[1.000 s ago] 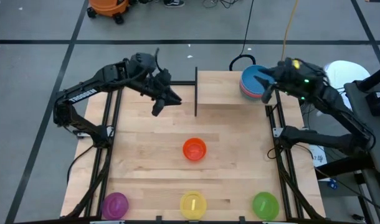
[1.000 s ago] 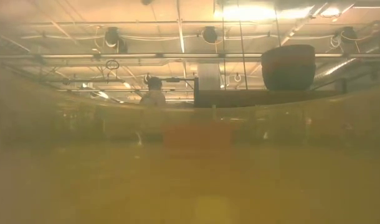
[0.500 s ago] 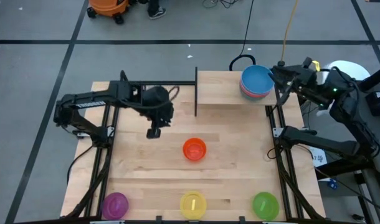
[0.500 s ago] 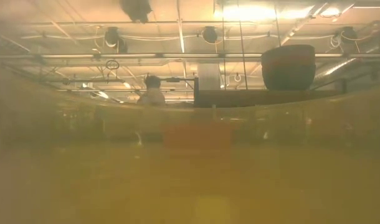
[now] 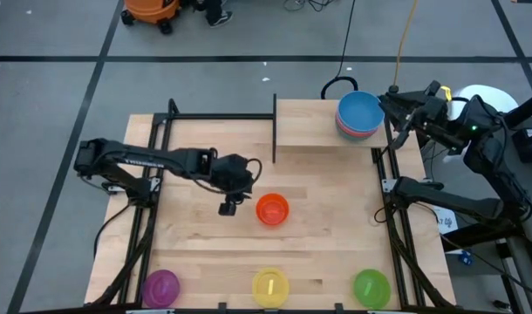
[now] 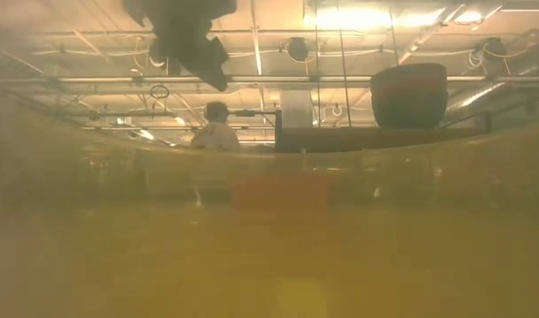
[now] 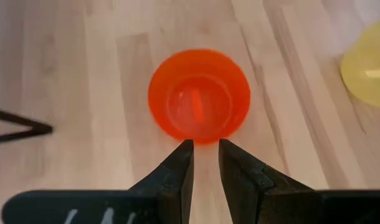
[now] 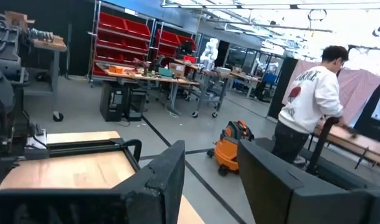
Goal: Place and stack bowls onto a shelf
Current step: Put the orange bowl on the shelf, then stack the green bowl on the orange bowl on the shelf
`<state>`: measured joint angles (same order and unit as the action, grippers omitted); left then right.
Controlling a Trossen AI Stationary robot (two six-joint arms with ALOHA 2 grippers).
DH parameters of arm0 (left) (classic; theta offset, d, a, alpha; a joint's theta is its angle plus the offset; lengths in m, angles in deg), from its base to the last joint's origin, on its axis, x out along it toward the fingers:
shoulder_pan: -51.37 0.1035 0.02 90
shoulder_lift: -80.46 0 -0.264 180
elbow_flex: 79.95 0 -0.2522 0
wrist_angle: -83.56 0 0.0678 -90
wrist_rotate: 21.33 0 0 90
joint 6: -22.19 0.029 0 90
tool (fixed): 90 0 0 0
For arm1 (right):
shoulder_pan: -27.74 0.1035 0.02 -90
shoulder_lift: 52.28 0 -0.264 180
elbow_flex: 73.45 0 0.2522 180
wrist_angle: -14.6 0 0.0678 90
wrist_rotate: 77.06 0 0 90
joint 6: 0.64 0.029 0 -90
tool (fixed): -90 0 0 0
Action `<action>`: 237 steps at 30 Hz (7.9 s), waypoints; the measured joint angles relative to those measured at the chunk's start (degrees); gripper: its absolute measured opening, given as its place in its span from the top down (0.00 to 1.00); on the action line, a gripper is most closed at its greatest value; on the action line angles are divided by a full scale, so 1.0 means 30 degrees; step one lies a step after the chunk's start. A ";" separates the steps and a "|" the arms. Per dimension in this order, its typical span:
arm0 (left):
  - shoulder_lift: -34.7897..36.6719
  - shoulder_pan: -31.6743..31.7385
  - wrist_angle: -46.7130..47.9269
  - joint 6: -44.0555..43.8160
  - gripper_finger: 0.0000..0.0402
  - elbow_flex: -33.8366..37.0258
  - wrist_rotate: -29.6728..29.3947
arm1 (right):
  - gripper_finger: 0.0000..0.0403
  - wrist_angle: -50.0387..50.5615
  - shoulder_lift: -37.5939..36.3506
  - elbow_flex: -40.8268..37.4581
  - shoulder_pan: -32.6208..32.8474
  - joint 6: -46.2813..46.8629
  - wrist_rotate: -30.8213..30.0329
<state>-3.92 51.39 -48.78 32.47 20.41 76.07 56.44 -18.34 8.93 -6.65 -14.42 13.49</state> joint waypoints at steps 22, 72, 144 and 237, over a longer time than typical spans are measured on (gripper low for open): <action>-0.4204 -0.2332 -0.3759 0.0920 0.80 0.1174 -0.0016 | 0.65 0.0015 -0.0015 0.0000 0.0000 -0.1707 -0.0072; -0.6921 -0.1775 0.1717 0.2108 0.80 -0.4530 0.0214 | 0.65 0.0528 -0.0015 0.0007 -0.0007 -0.2861 -0.0159; -0.9566 -0.2647 -0.0535 0.1454 0.84 -0.3906 0.2067 | 0.65 0.0816 -0.0007 0.0009 -0.0003 -0.4214 -0.0161; -1.4237 0.6309 0.3351 0.1622 0.82 -2.0116 -0.1532 | 0.65 0.1306 -0.0009 0.0007 -0.0006 -0.4006 -0.0174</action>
<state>-46.63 70.31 -38.73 37.33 -39.94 71.48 60.36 -18.37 8.96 -6.67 -26.44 12.97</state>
